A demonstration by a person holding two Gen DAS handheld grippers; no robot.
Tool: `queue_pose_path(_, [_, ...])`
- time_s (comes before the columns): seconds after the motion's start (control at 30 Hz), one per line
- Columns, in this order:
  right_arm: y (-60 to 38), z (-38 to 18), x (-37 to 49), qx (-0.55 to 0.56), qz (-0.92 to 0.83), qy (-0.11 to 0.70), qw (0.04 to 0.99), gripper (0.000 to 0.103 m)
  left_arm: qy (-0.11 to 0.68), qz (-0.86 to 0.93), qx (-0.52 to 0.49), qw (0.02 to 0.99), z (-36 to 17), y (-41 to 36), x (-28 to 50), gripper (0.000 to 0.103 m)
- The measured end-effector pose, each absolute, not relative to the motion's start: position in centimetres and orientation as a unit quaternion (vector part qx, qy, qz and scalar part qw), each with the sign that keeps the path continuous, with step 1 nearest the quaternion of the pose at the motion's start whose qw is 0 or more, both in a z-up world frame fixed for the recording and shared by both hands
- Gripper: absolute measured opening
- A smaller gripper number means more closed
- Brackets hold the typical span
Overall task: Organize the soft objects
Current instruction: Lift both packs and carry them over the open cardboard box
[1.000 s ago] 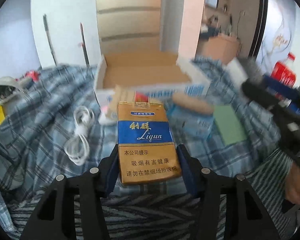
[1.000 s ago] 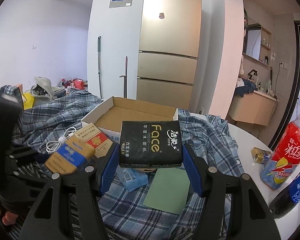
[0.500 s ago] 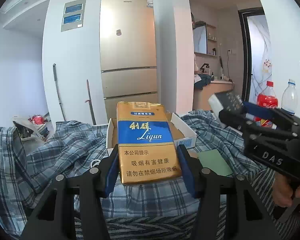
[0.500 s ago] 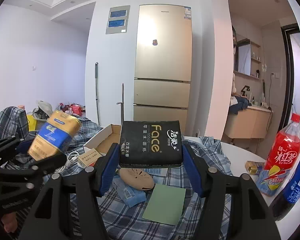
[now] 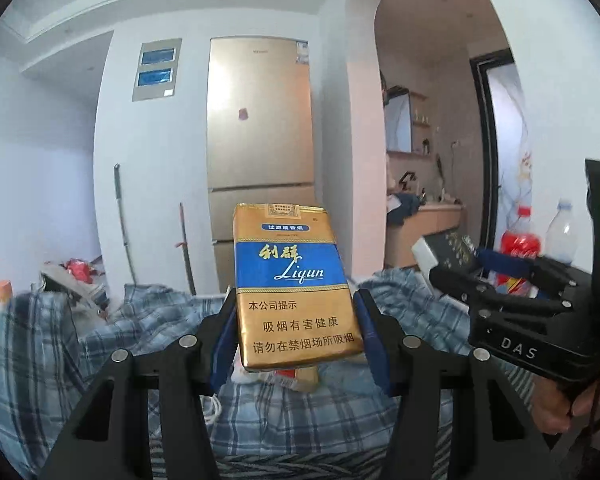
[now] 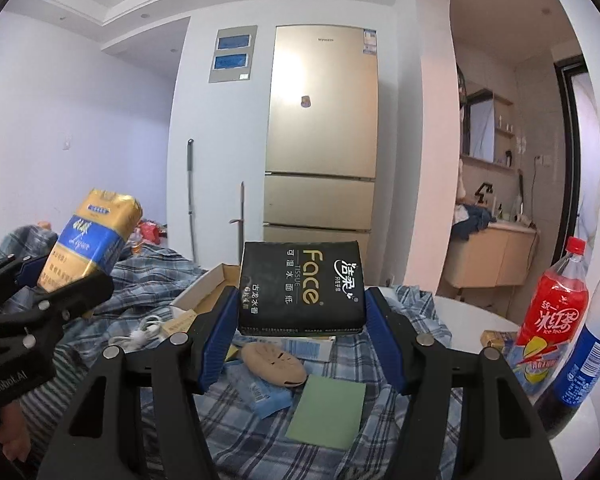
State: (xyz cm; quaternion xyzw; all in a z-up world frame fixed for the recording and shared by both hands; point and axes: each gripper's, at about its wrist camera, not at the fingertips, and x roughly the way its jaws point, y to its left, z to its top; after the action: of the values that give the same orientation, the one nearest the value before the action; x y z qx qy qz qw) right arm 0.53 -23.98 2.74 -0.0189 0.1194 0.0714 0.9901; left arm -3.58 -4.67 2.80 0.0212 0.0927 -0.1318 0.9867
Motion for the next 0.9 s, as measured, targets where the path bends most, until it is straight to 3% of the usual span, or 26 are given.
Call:
queue_pose_path(0.43, [-24.0,11.6,1.3,-0.017,0.012,0.039,0.999,0.062,0.030,-0.113,0.023,0.993,10.8,-5.3,-2.2,0.058])
queue_pose_path(0.9, [-25.0,17.9,5.3,0.084,-0.042,-0.019,0.995,0.062,-0.034,-0.120,0.001,0.992,18.5,-7.3,2.0,0.058])
